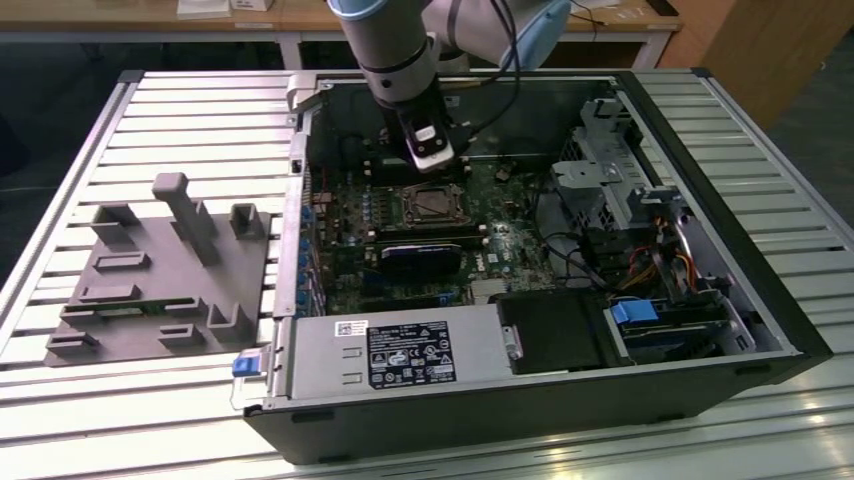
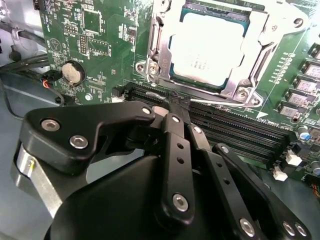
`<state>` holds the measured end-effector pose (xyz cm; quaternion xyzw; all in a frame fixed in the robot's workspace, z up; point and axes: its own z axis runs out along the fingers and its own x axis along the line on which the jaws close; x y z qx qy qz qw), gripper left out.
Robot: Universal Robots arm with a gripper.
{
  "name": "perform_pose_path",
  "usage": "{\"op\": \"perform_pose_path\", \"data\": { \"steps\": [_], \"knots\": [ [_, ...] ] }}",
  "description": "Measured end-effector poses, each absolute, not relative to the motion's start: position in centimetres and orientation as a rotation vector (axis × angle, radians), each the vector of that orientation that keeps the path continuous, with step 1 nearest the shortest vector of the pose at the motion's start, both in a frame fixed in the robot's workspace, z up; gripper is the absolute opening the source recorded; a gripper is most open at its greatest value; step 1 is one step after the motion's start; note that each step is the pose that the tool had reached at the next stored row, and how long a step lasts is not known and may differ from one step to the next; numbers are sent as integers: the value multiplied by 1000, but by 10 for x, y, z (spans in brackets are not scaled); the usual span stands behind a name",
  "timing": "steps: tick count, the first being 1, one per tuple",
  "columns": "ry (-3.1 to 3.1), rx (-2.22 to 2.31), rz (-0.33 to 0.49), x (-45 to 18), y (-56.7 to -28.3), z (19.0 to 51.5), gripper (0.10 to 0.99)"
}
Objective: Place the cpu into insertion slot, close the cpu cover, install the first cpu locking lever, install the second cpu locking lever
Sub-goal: 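Install the first cpu locking lever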
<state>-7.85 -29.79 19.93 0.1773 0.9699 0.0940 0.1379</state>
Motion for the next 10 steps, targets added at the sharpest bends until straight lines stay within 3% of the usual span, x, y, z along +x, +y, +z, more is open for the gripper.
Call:
{"op": "perform_pose_path", "data": {
  "steps": [10],
  "knots": [
    [2802,526,255,-76,-295,198,102]
  ]
}}
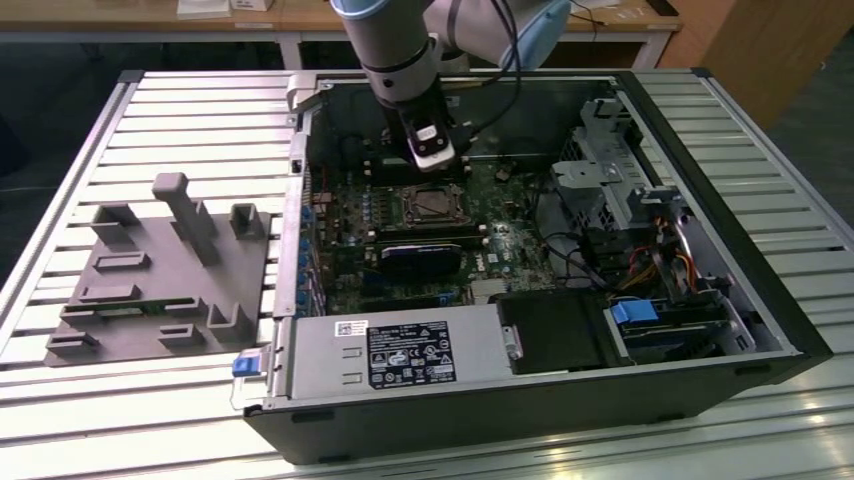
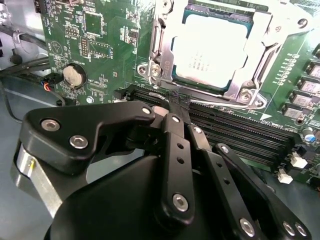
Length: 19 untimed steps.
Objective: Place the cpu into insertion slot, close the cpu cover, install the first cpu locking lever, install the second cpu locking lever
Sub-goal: 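Install the first cpu locking lever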
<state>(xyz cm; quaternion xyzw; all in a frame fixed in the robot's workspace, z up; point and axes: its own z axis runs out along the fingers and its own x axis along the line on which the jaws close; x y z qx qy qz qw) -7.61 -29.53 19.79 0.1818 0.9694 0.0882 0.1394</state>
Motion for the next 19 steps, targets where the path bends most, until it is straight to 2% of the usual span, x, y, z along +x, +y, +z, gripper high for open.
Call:
{"op": "perform_pose_path", "data": {
  "steps": [19],
  "knots": [
    [2795,543,217,-76,-290,195,102]
  ]
}}
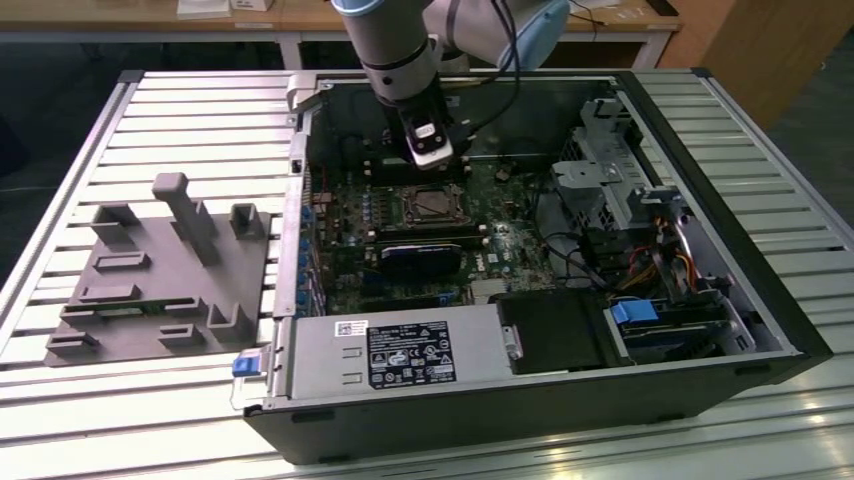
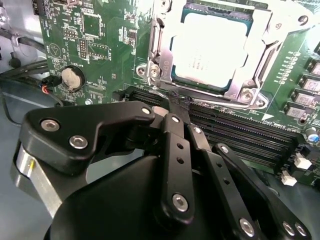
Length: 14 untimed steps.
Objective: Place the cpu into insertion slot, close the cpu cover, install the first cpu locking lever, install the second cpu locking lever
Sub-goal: 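Install the first cpu locking lever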
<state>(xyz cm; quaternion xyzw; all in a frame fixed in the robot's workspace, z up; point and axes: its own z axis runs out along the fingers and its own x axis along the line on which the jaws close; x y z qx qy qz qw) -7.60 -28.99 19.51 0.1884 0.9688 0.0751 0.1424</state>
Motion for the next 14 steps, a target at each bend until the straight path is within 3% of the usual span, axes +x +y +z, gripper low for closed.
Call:
{"op": "perform_pose_path", "data": {
  "steps": [14],
  "knots": [
    [2791,559,202,-74,-290,191,102]
  ]
}}
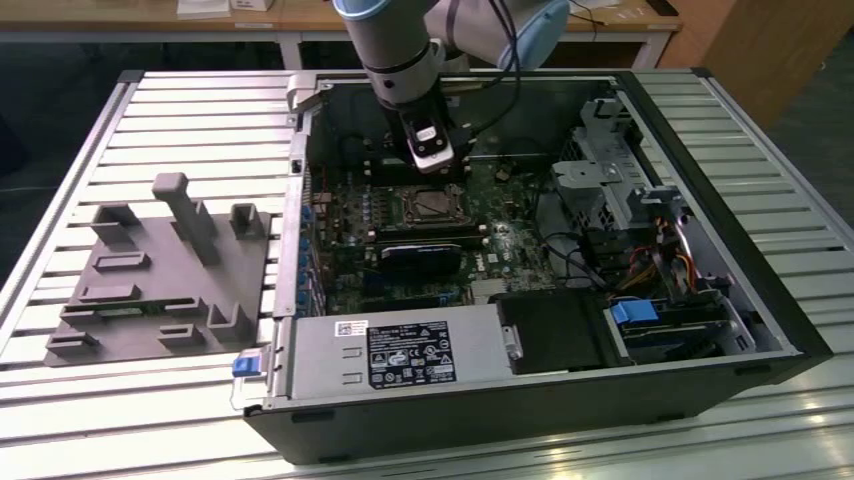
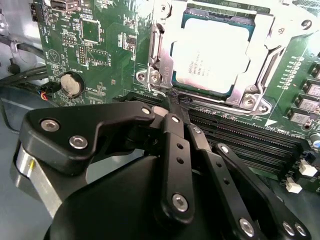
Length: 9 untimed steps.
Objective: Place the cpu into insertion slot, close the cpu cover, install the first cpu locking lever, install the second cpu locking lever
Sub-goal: 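Install the first cpu locking lever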
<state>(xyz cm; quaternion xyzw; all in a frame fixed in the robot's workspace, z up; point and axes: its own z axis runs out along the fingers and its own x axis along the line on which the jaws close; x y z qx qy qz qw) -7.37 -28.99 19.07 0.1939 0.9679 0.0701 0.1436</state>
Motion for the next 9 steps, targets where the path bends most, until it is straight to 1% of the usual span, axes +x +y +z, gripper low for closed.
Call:
{"op": "perform_pose_path", "data": {
  "steps": [9],
  "knots": [
    [2789,564,202,-71,-294,190,102]
  ]
}}
